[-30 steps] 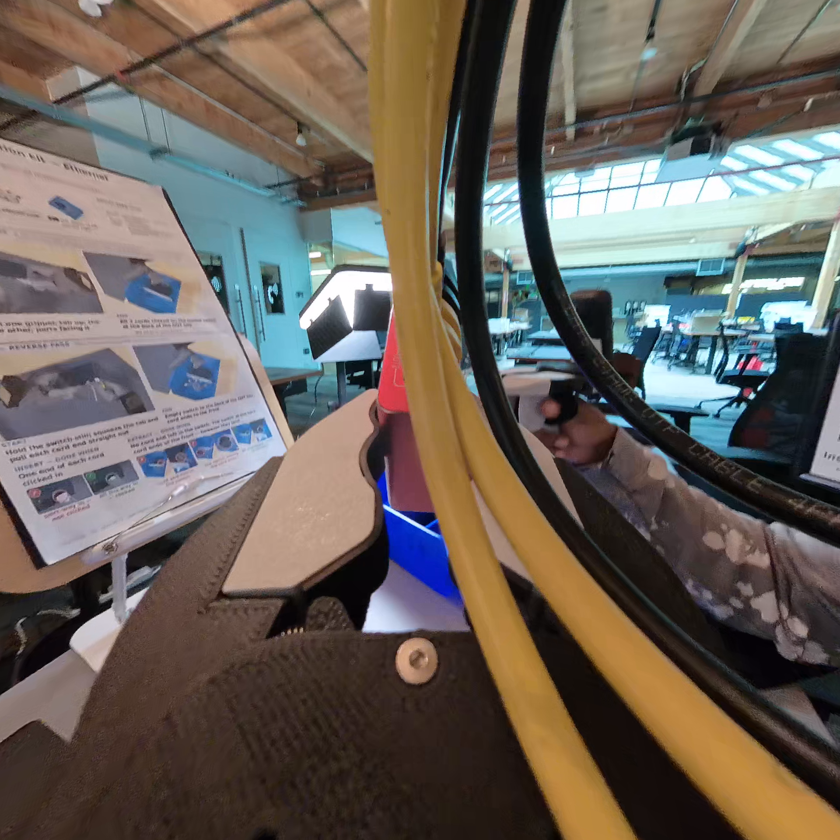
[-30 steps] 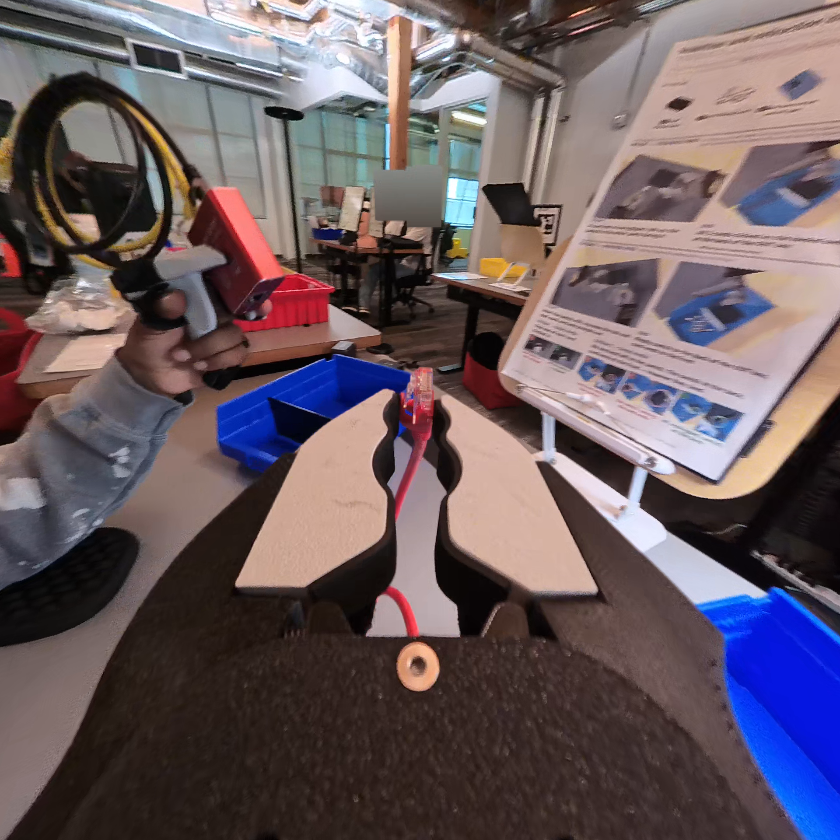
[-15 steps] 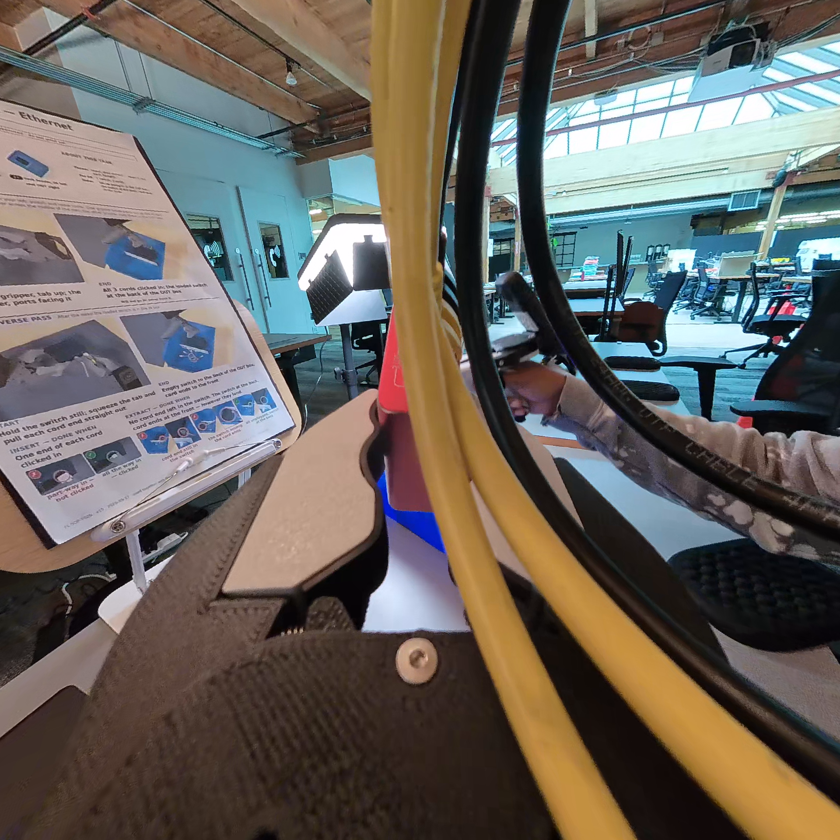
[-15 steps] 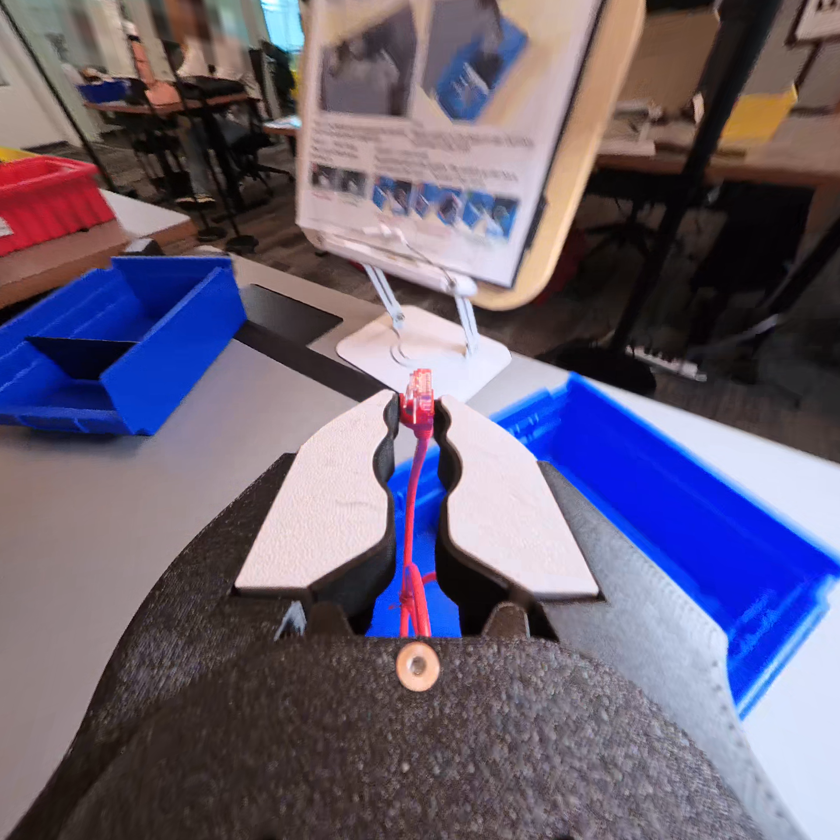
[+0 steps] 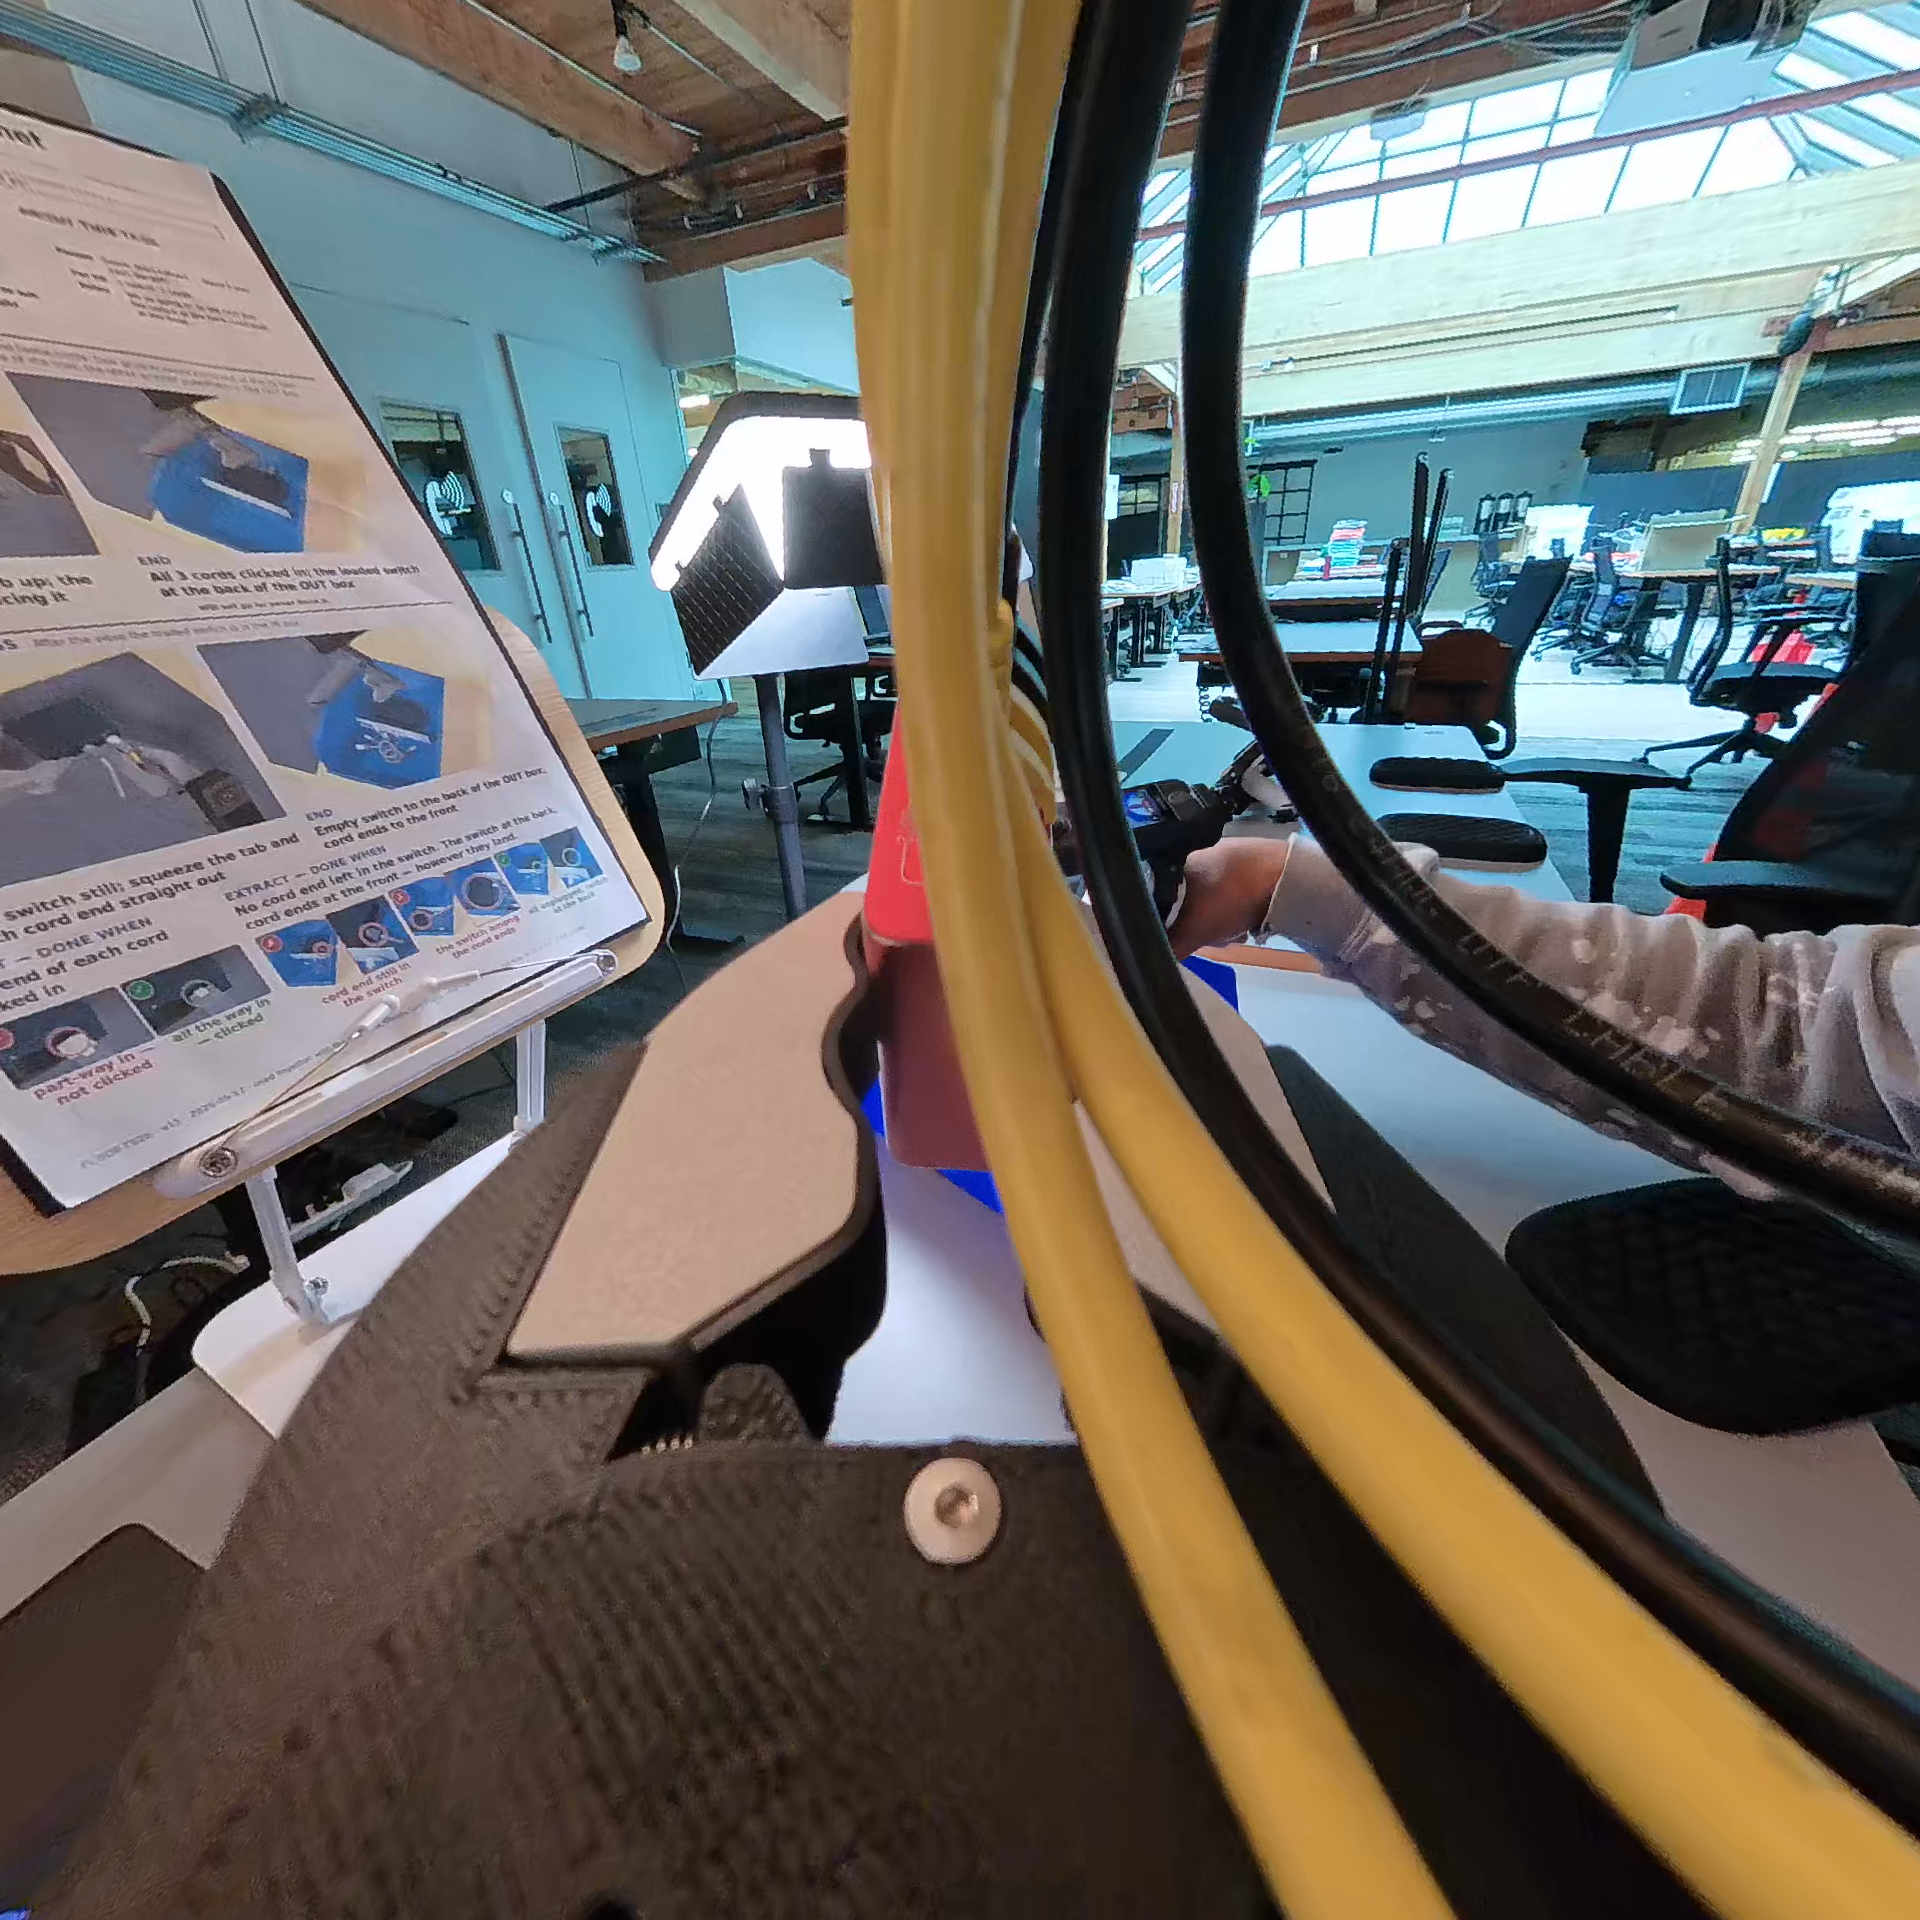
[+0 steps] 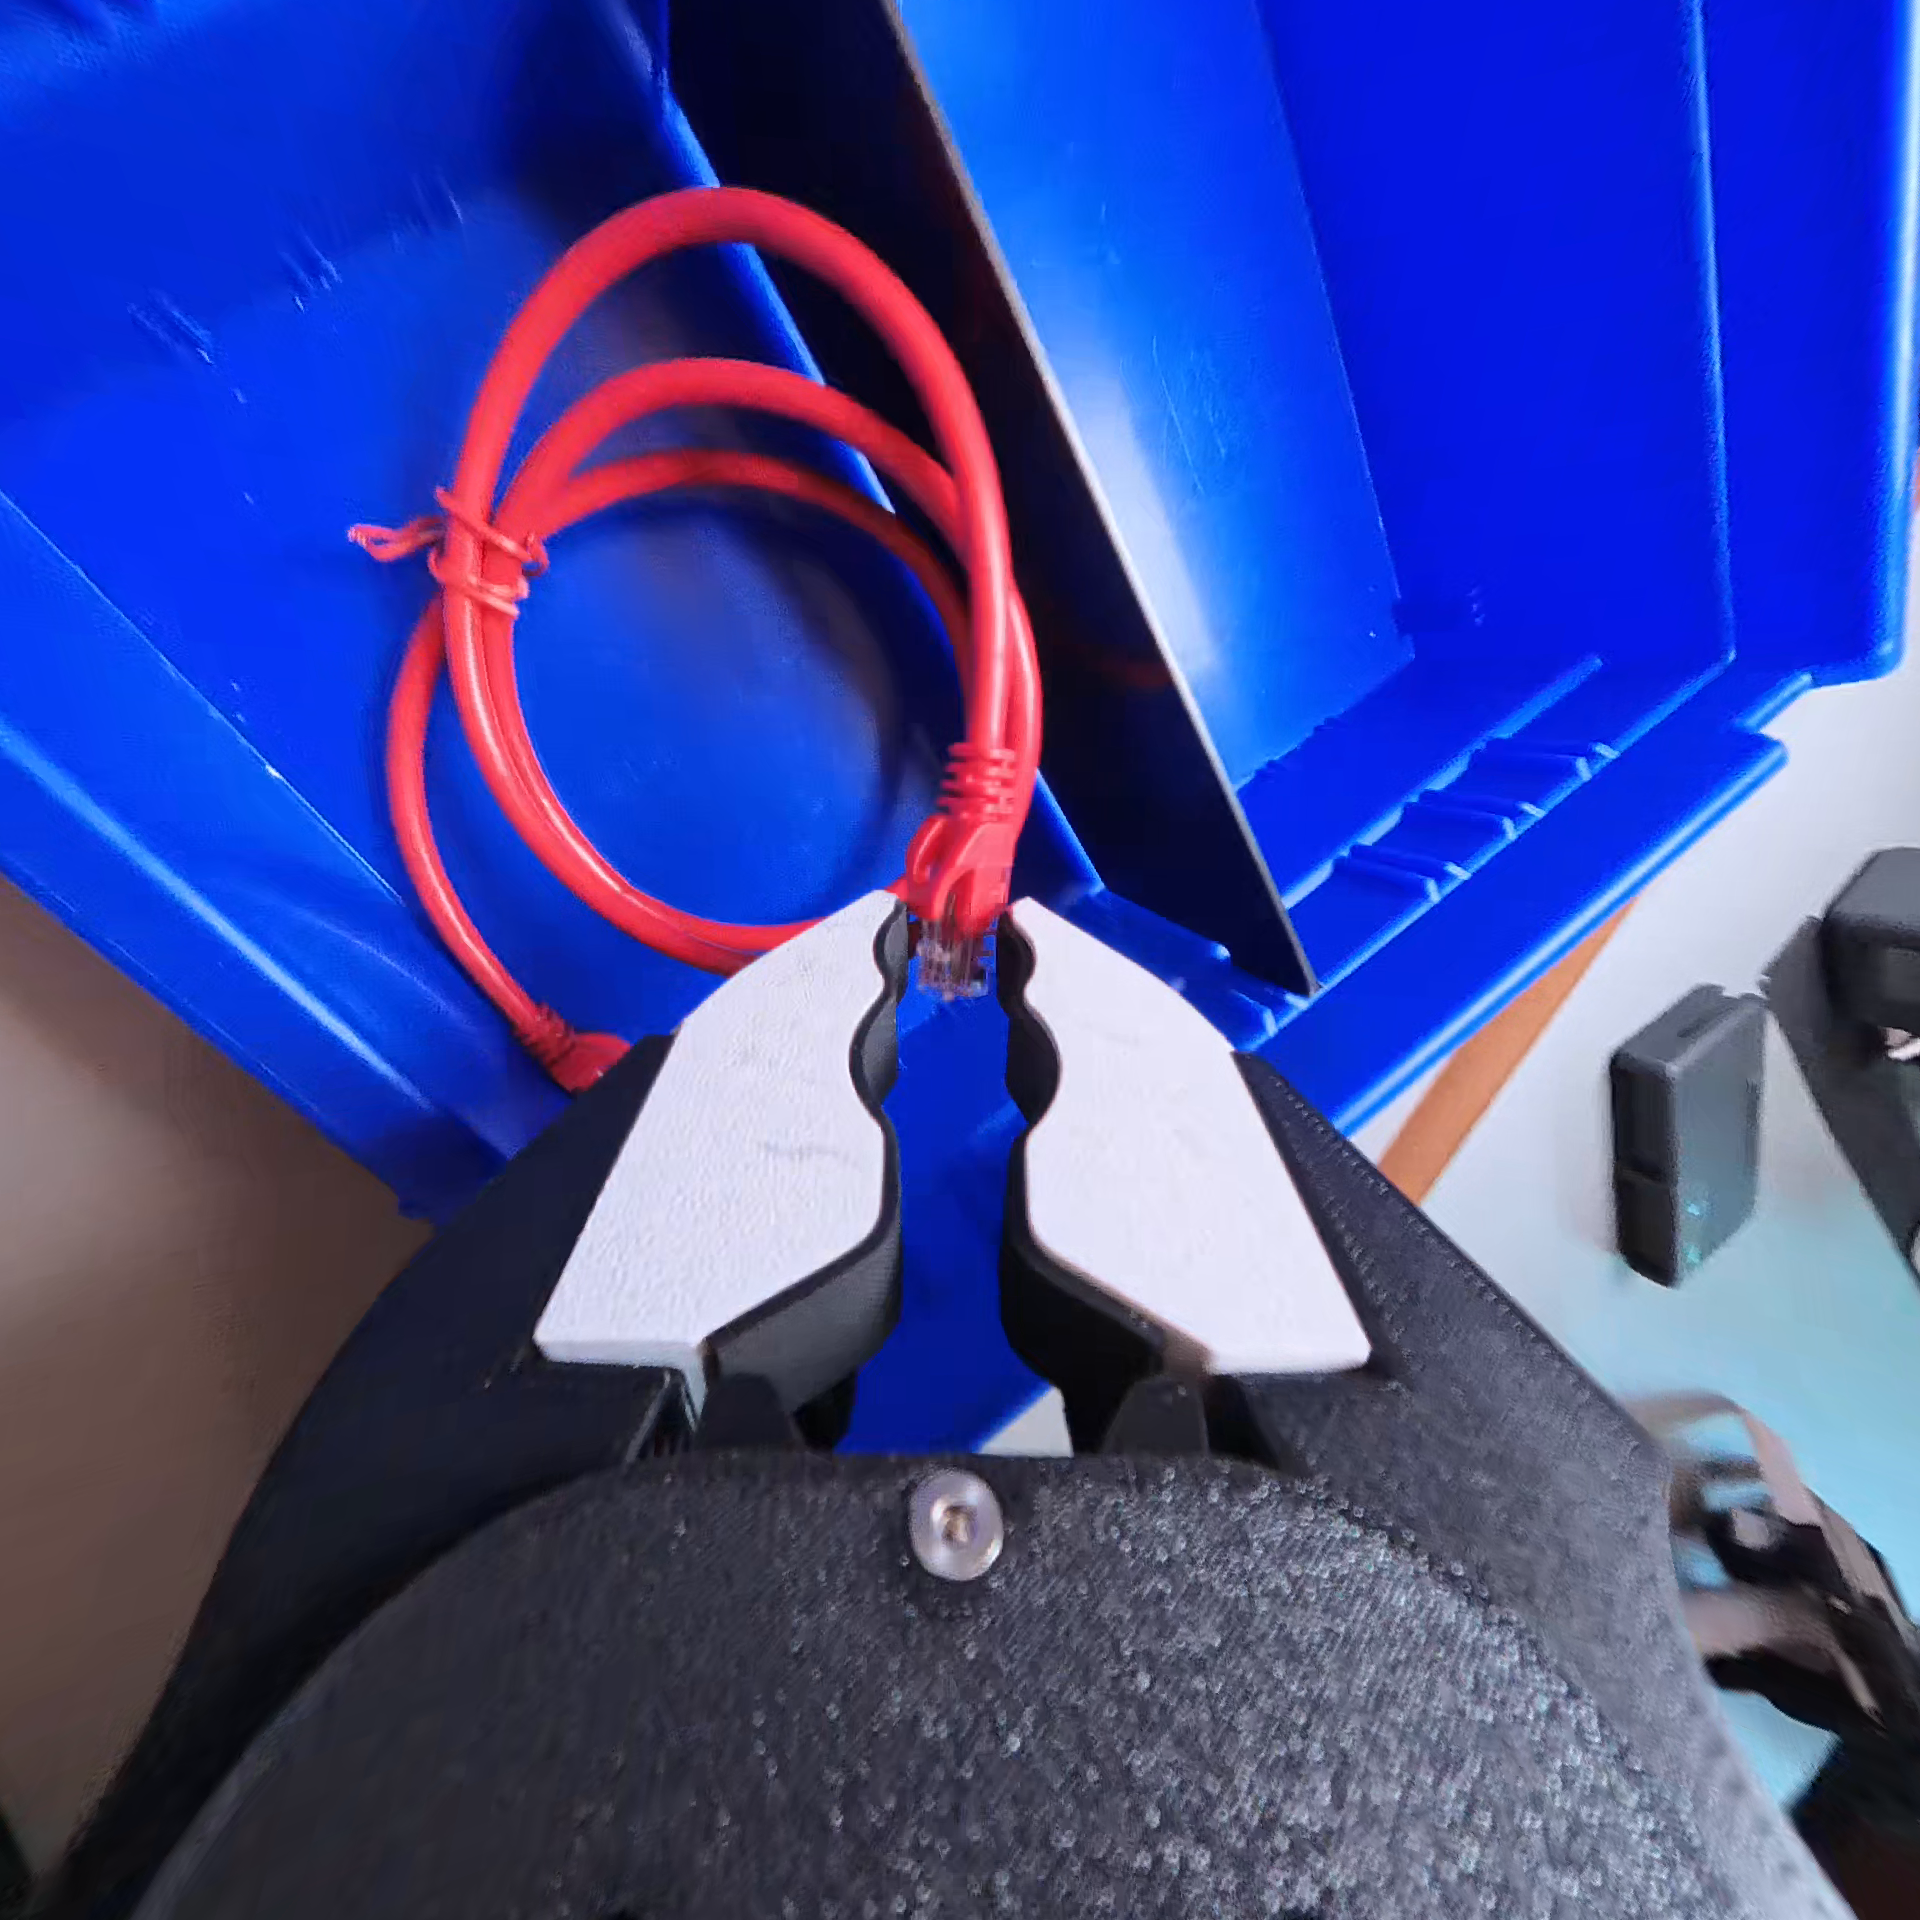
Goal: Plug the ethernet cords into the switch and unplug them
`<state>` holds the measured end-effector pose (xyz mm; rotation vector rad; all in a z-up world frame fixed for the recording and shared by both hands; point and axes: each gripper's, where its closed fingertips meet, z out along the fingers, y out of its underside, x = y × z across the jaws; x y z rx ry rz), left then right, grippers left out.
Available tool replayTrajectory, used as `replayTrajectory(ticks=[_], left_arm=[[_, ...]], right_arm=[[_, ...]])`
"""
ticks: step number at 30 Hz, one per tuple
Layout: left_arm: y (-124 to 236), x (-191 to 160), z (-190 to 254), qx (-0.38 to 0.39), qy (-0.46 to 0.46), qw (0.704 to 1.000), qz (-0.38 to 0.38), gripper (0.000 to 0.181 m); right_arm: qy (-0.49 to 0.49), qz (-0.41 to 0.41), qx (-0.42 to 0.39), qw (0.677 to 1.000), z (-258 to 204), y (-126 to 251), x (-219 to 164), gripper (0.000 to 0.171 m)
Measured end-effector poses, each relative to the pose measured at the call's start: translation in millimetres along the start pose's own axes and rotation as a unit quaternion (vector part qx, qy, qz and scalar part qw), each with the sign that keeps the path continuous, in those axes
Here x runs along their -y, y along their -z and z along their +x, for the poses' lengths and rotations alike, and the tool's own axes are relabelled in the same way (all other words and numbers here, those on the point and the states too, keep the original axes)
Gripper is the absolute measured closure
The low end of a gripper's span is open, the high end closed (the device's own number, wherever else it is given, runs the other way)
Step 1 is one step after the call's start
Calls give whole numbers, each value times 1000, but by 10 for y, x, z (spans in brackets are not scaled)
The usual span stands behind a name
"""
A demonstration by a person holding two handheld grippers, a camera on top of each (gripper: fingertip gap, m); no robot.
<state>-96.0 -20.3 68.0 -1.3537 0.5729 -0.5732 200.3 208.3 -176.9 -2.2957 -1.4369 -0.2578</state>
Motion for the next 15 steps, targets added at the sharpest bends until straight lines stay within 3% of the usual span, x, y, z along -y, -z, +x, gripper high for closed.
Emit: replayTrajectory(ticks=[5,15], left_arm=[[-34,-75,-22,0,13,1000,-15,154],[-130,-231,28,-17,22,999,-46,154]], right_arm=[[27,47,-95,994,193,391,151,128],[2,202,-144,969,172,1335,568,126]])
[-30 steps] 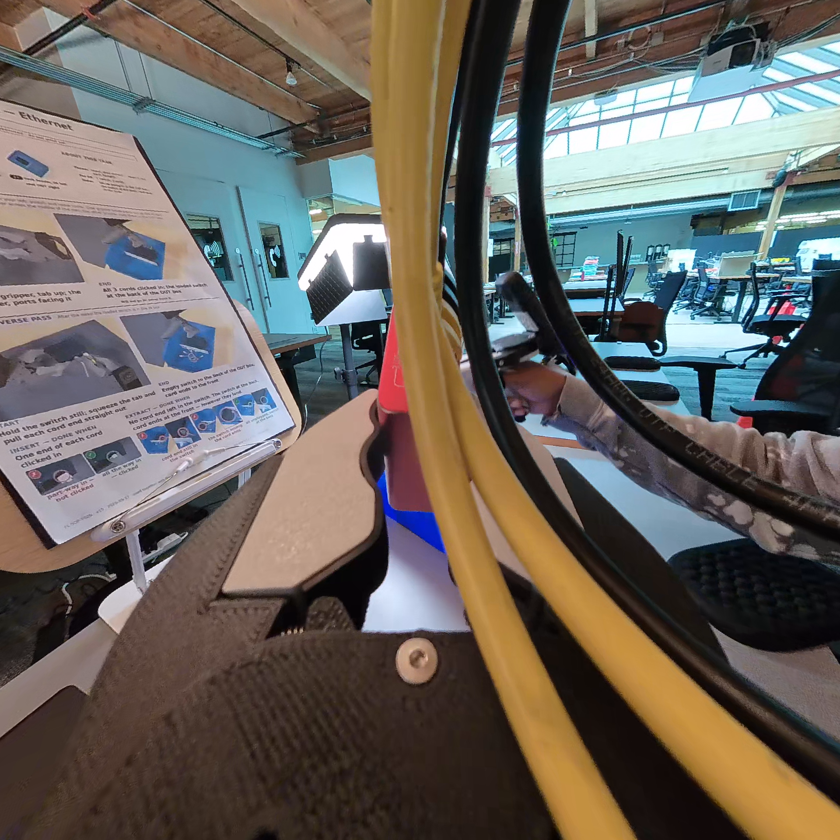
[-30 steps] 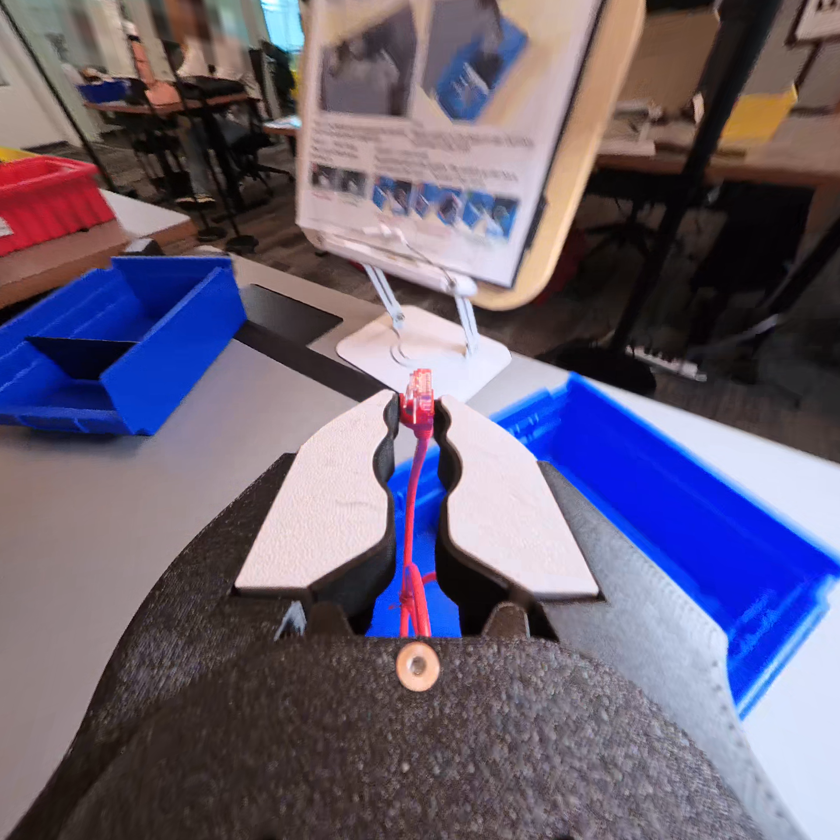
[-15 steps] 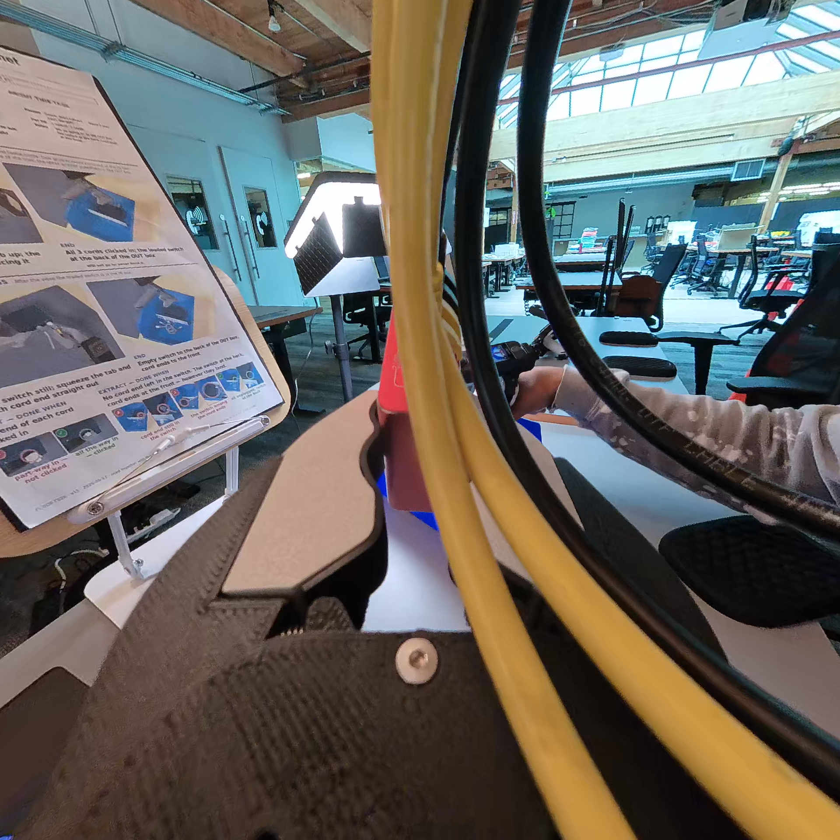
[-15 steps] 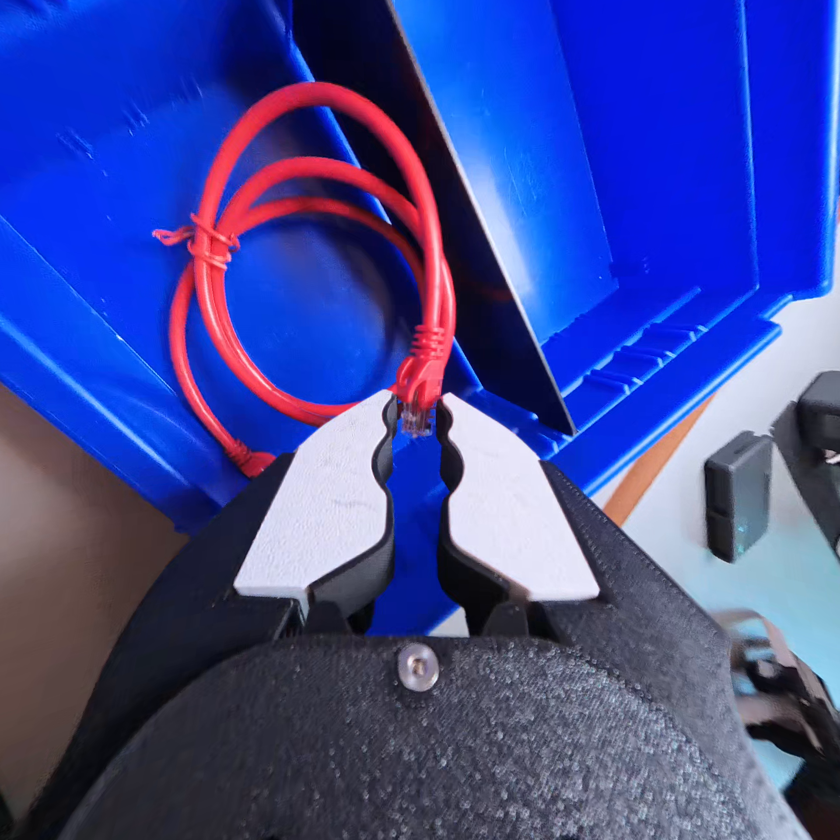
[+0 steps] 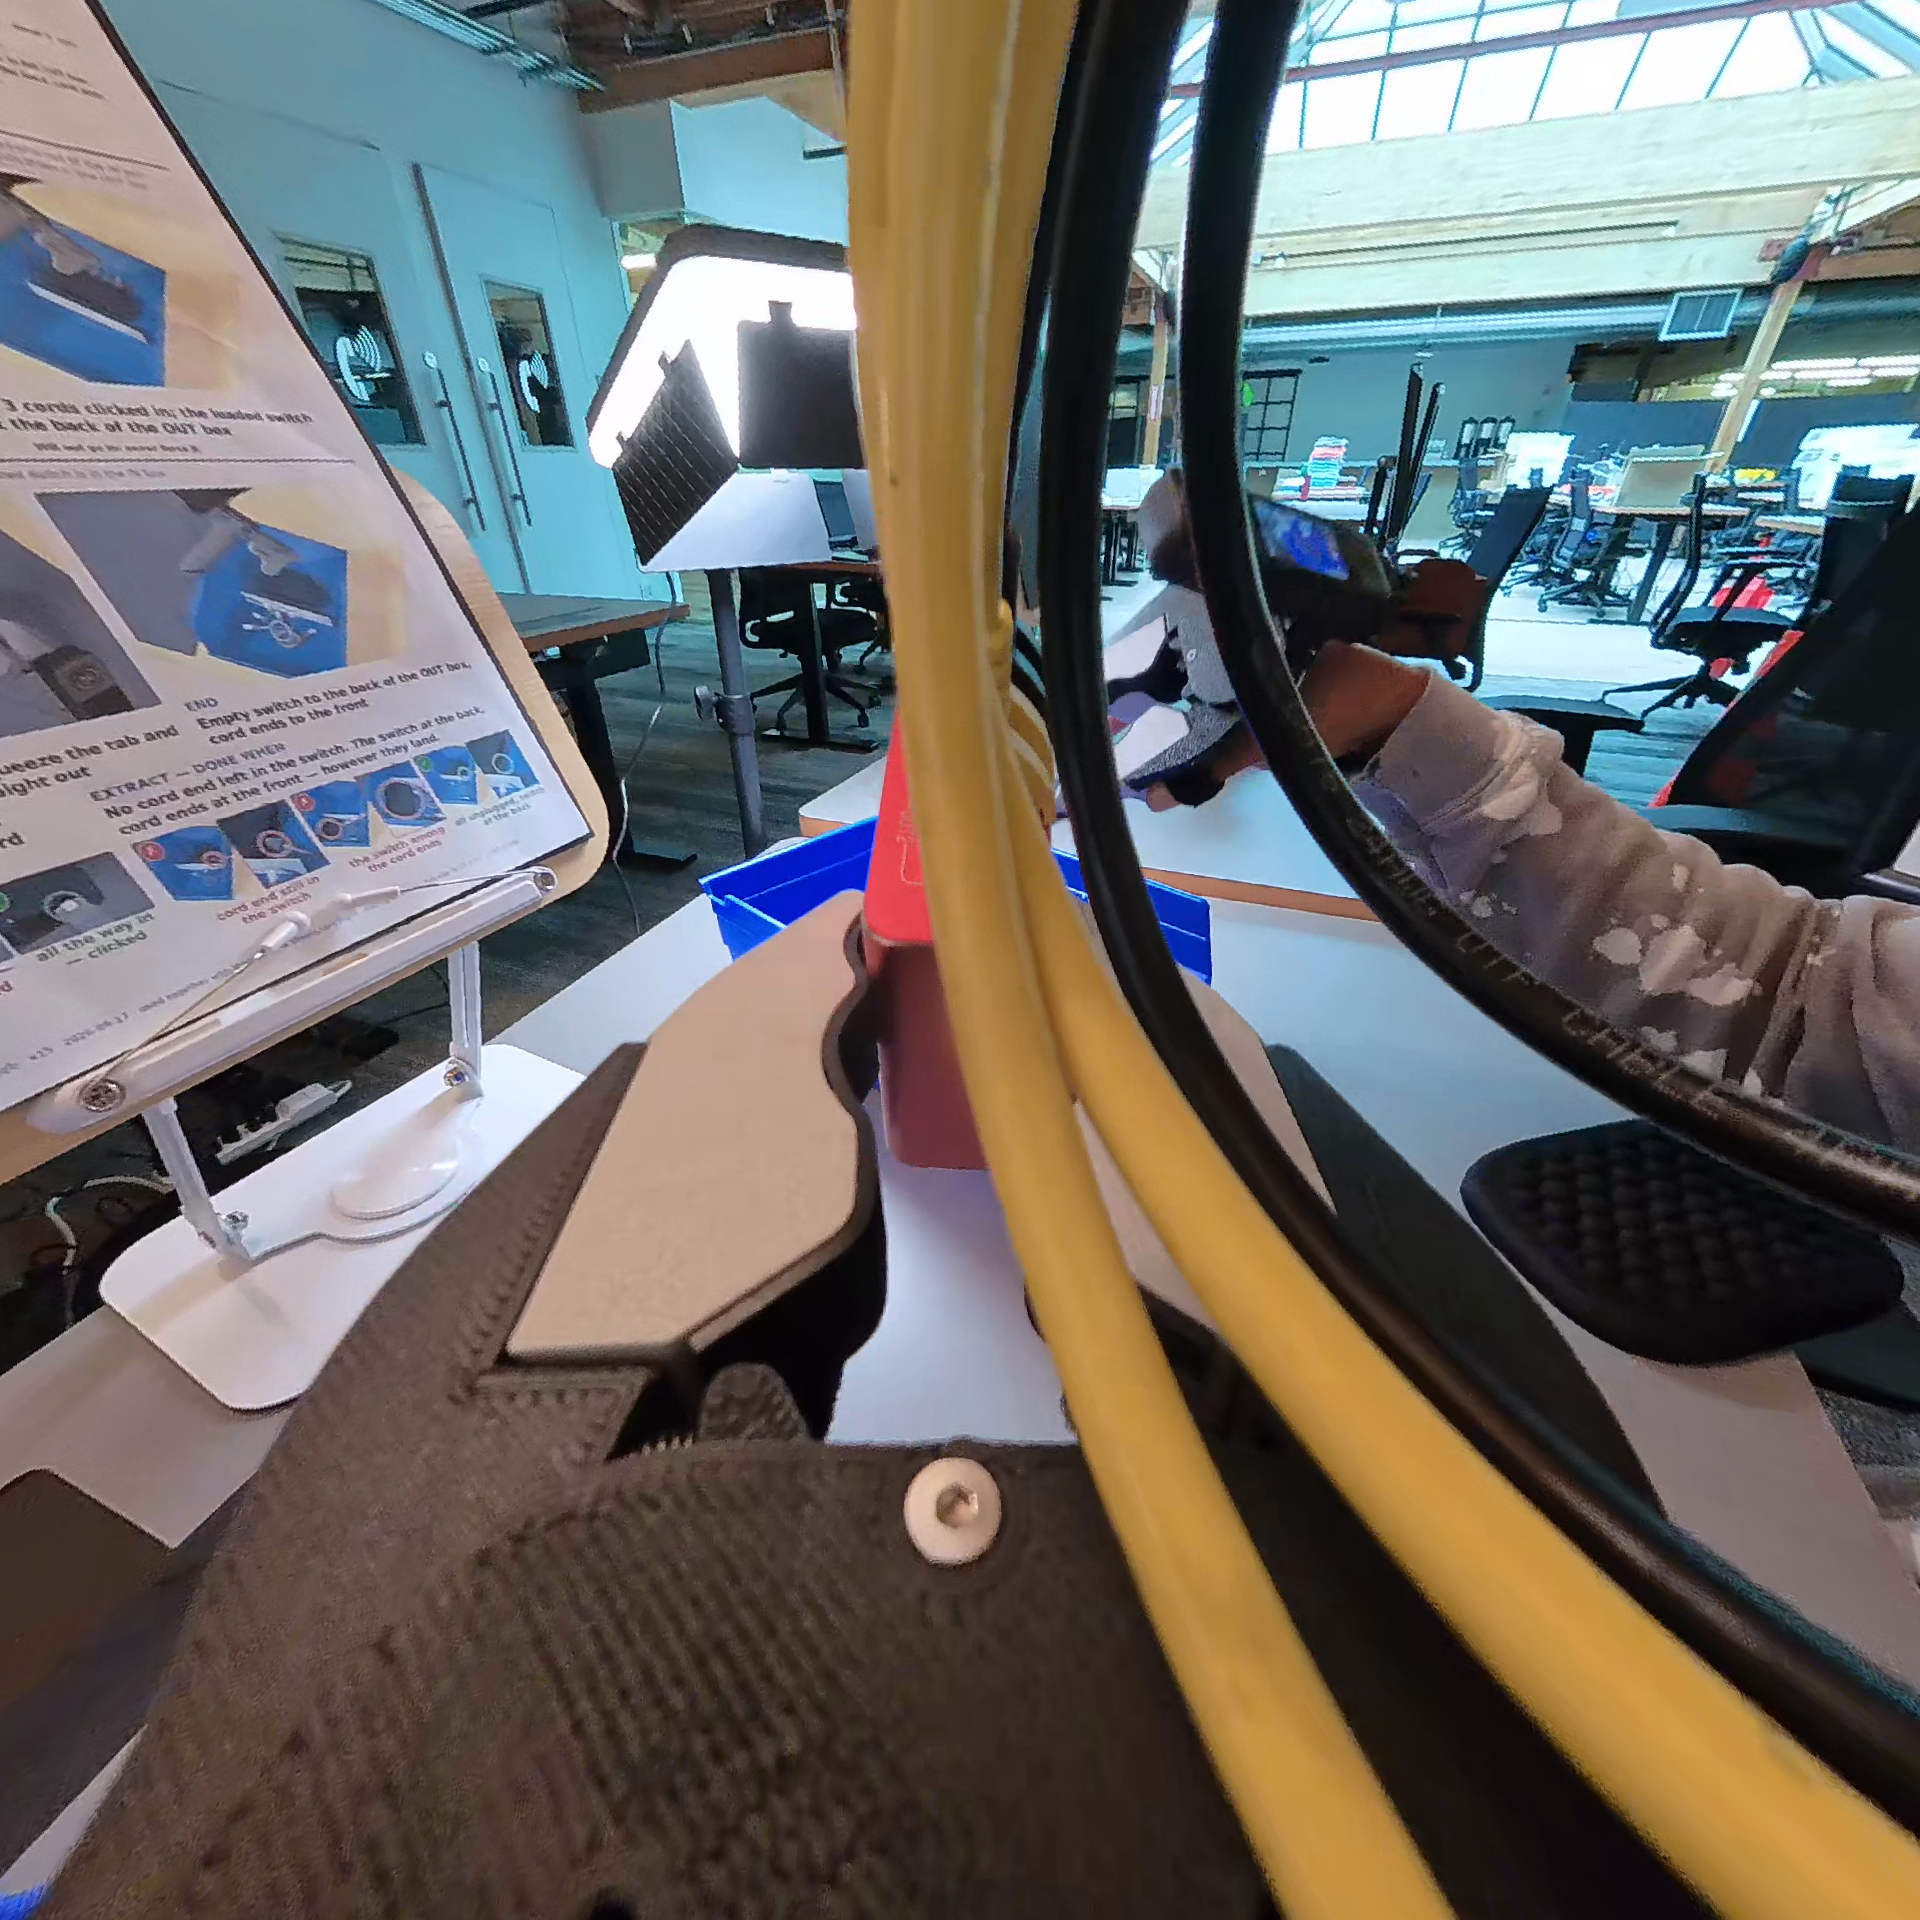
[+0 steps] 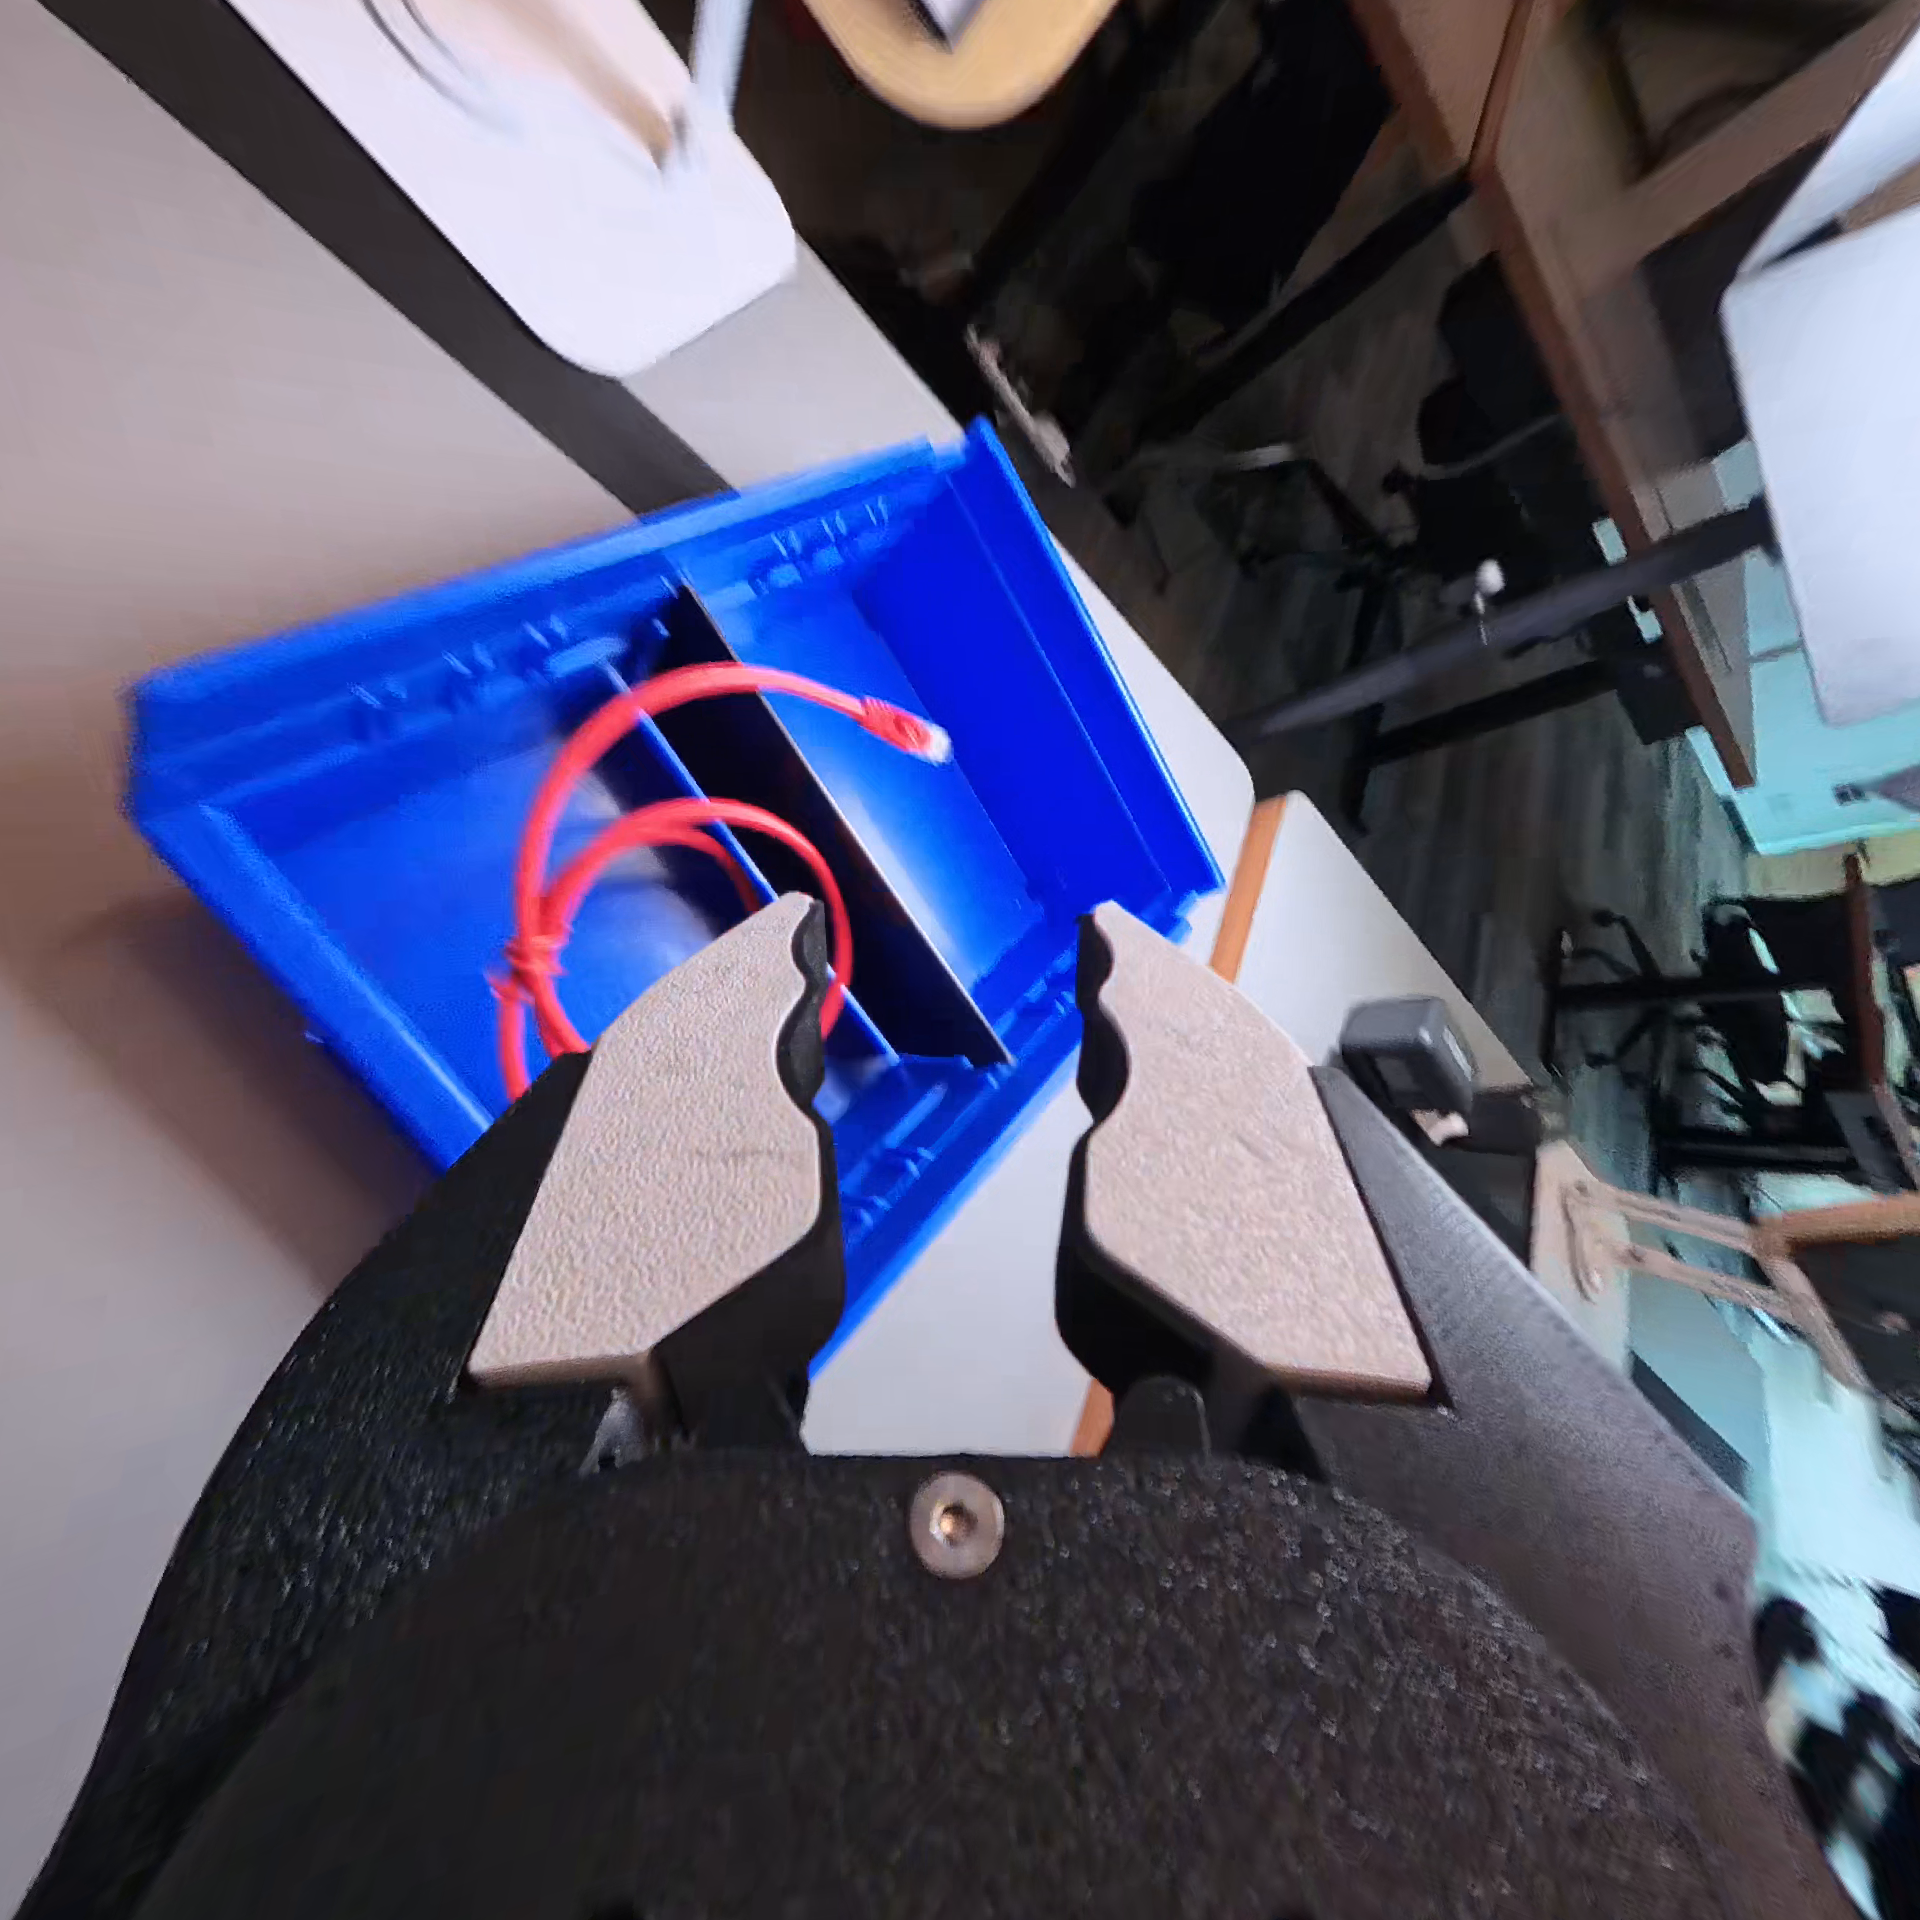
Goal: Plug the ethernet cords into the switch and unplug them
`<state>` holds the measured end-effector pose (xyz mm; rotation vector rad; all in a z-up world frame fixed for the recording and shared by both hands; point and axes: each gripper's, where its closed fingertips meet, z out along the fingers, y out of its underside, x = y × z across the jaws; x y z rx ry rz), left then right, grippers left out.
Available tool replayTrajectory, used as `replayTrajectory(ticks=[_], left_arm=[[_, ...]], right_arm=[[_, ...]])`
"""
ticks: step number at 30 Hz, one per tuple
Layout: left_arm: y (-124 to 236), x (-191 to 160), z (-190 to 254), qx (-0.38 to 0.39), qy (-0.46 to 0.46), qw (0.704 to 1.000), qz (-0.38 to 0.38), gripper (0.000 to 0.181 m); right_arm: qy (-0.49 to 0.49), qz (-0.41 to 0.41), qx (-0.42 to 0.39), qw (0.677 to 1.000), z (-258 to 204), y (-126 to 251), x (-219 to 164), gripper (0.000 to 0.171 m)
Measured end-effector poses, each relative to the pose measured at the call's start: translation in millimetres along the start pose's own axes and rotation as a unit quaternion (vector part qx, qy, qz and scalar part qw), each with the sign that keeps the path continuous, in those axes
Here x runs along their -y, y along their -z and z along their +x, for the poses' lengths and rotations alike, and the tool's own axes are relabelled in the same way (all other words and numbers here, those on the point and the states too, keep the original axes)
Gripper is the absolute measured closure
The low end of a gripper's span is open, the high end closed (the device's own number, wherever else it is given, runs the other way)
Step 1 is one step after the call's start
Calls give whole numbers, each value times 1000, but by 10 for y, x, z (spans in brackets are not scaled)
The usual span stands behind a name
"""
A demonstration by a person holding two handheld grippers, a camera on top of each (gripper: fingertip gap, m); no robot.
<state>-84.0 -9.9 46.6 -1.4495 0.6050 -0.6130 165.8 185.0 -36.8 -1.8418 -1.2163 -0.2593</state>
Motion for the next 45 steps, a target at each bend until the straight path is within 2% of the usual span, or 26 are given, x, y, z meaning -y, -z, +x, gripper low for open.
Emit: replayTrajectory(ticks=[3,6,11,14,19,21,23,24,27,29,32,34,36,40,41,43,45], left_arm=[[-48,-54,31,-8,-2,1000,-12,154],[-117,-145,81,-21,1,999,-30,154],[-249,-441,253,-71,5,992,-105,154],[-303,-728,384,-105,0,978,-181,154],[-361,-1163,630,-157,-13,944,-288,154],[-337,-1312,704,-174,-17,928,-329,154],[-287,-1423,708,-177,-25,916,-360,154],[-258,-1443,708,-182,-23,912,-367,154],[-221,-1343,639,-179,-14,922,-343,154],[-215,-1156,607,-181,1,938,-297,154],[-226,-715,502,-164,9,971,-173,153],[-191,-445,430,-152,15,984,-90,150],[-157,-276,404,-154,38,987,-37,145],[-269,-191,474,-160,64,985,6,135],[-307,-175,519,-163,65,984,16,133],[-352,-122,618,-172,66,982,34,137],[-361,-112,631,-165,58,984,33,151]], right_arm=[[-36,104,50,993,-222,185,381,127],[-66,221,133,964,-569,450,833,129],[-68,368,338,864,-1380,1021,1383,129],[-43,382,411,827,-1740,1171,1462,127],[40,333,458,823,-2254,1018,1270,125],[85,303,475,822,-2446,913,1121,131],[104,304,503,802,-2585,907,1031,145],[103,310,509,796,-2615,891,1024,145],[52,354,532,768,-2600,898,1131,145],[1,395,552,735,-2517,970,1232,146],[-92,454,566,682,-2285,1085,1388,146],[-149,485,556,659,-2089,1133,1479,145],[-192,509,550,634,-1907,1213,1533,145],[-228,531,555,598,-1758,1414,1594,145],[-224,528,558,599,-1783,1453,1607,146],[-198,513,550,629,-1894,1465,1628,146],[-168,499,543,654,-1994,1480,1625,146]])
